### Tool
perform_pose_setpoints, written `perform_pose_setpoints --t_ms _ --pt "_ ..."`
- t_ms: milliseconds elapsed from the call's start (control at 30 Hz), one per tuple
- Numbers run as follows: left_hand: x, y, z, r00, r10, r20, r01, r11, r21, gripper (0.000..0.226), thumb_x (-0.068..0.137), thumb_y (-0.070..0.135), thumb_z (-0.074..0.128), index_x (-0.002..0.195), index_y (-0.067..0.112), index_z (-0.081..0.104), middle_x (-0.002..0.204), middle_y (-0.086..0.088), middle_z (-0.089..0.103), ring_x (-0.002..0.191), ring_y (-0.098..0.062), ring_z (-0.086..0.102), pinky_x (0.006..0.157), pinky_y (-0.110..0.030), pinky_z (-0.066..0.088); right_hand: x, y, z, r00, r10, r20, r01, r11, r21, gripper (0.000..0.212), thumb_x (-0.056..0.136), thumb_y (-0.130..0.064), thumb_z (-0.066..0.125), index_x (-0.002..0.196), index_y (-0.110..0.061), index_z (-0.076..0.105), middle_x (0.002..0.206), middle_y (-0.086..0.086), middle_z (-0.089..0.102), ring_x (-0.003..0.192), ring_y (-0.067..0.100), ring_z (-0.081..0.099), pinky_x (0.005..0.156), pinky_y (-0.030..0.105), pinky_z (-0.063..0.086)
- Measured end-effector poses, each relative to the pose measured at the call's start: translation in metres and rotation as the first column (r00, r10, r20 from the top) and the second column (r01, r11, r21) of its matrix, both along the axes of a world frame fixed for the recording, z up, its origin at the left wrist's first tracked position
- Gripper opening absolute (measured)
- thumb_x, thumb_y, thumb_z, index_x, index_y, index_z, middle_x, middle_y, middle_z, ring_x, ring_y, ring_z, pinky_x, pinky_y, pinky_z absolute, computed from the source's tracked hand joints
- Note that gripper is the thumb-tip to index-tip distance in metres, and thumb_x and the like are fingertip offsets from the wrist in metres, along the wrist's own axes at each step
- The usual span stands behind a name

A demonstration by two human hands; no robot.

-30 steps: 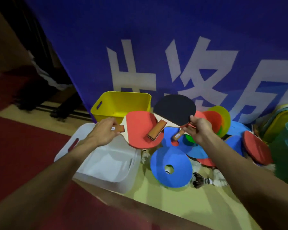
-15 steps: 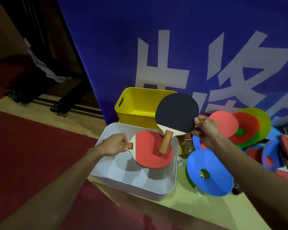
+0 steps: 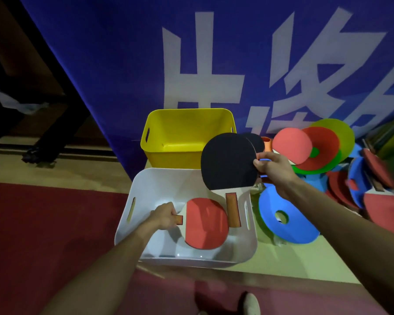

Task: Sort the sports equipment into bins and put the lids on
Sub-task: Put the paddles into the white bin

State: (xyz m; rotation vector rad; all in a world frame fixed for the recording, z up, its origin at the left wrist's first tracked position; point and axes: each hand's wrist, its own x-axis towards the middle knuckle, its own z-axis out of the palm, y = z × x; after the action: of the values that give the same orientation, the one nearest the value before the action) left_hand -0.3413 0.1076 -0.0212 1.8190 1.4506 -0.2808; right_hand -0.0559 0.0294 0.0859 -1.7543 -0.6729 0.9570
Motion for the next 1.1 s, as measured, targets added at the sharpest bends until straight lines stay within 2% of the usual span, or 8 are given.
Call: perform_pose_setpoints --t_ms 100,333,467,600,700,867,933,1100 --pt "0.001 0.001 -0.011 1.000 -0.003 -0.028 0.003 1.000 -0.028 0.025 0.079 0.032 0.066 0.071 0.014 0.051 0.074 -0.002 0.056 0.082 -0.023 0.056 0.064 -0.029 0.038 -0.003 0.000 0.000 1.000 0.029 0.011 -0.028 0.999 -0.021 0.020 0.093 -0.007 0.054 0.112 -0.001 0.060 0.083 0.009 0.059 0.060 0.015 0.053 0.048 0.022 0.047" --pt "0.002 -0.001 -0.016 0.995 0.071 -0.065 -0.071 0.997 0.004 0.020 0.083 0.028 0.068 0.094 0.012 0.064 0.091 -0.002 0.059 0.084 -0.018 0.056 0.063 -0.022 0.041 -0.009 -0.002 0.007 0.994 0.100 0.040 -0.099 0.995 -0.012 0.006 0.093 -0.008 0.056 0.094 -0.011 0.061 0.078 0.004 0.061 0.067 0.010 0.057 0.053 0.020 0.047" --pt "-0.001 0.003 -0.003 0.981 0.177 0.084 -0.175 0.984 -0.034 0.023 0.084 0.013 0.066 0.107 0.010 0.065 0.113 -0.009 0.064 0.108 -0.024 0.059 0.090 -0.030 0.048 -0.014 0.001 0.011 0.987 0.157 0.039 -0.157 0.988 -0.005 0.007 0.092 -0.007 0.057 0.090 -0.012 0.061 0.077 0.004 0.062 0.068 0.011 0.059 0.047 0.016 0.047" --pt "-0.005 -0.004 0.037 0.929 0.179 0.325 -0.106 0.967 -0.230 0.031 0.083 0.016 0.068 0.114 0.016 0.062 0.111 -0.006 0.068 0.110 -0.019 0.061 0.093 -0.027 0.046 -0.025 0.008 0.008 0.981 0.193 -0.031 -0.192 0.981 0.022 0.008 0.092 -0.004 0.057 0.099 -0.006 0.060 0.082 0.010 0.061 0.072 0.018 0.060 0.054 0.029 0.055" --pt "-0.002 -0.014 0.065 0.890 0.189 0.415 -0.059 0.950 -0.306 0.040 0.082 0.028 0.071 0.120 0.022 0.059 0.113 0.000 0.068 0.109 -0.012 0.061 0.096 -0.029 0.045 -0.038 0.011 0.009 0.970 0.212 -0.116 -0.207 0.977 0.052 0.008 0.091 0.000 0.056 0.091 -0.006 0.061 0.088 0.016 0.063 0.075 0.023 0.064 0.069 0.042 0.059" --pt "0.013 -0.029 0.075 0.802 0.299 0.516 -0.285 0.952 -0.109 0.031 0.072 0.023 0.079 0.092 0.013 0.058 0.082 -0.006 0.063 0.076 -0.019 0.061 0.068 -0.029 0.047 -0.060 0.015 0.021 0.930 0.244 -0.276 -0.221 0.969 0.110 0.017 0.088 0.008 0.056 0.077 -0.005 0.053 0.068 0.009 0.065 0.056 0.016 0.067 0.058 0.034 0.061" --pt "0.012 -0.030 0.075 0.816 0.299 0.494 -0.351 0.936 0.013 0.026 0.070 0.022 0.075 0.085 0.014 0.056 0.077 -0.008 0.056 0.073 -0.021 0.056 0.065 -0.032 0.043 -0.065 0.016 0.025 0.901 0.274 -0.336 -0.253 0.962 0.107 0.016 0.086 0.008 0.057 0.082 -0.005 0.050 0.079 0.012 0.066 0.063 0.024 0.069 0.059 0.036 0.061" --pt "-0.013 -0.028 0.081 0.924 0.217 0.315 -0.290 0.935 0.206 0.018 0.082 0.016 0.071 0.079 0.006 0.056 0.081 -0.013 0.061 0.073 -0.023 0.060 0.064 -0.034 0.045 -0.062 0.018 0.022 0.899 0.424 -0.108 -0.433 0.898 -0.075 0.021 0.087 -0.012 0.066 0.104 -0.005 0.057 0.102 0.019 0.068 0.091 0.034 0.069 0.076 0.046 0.059"
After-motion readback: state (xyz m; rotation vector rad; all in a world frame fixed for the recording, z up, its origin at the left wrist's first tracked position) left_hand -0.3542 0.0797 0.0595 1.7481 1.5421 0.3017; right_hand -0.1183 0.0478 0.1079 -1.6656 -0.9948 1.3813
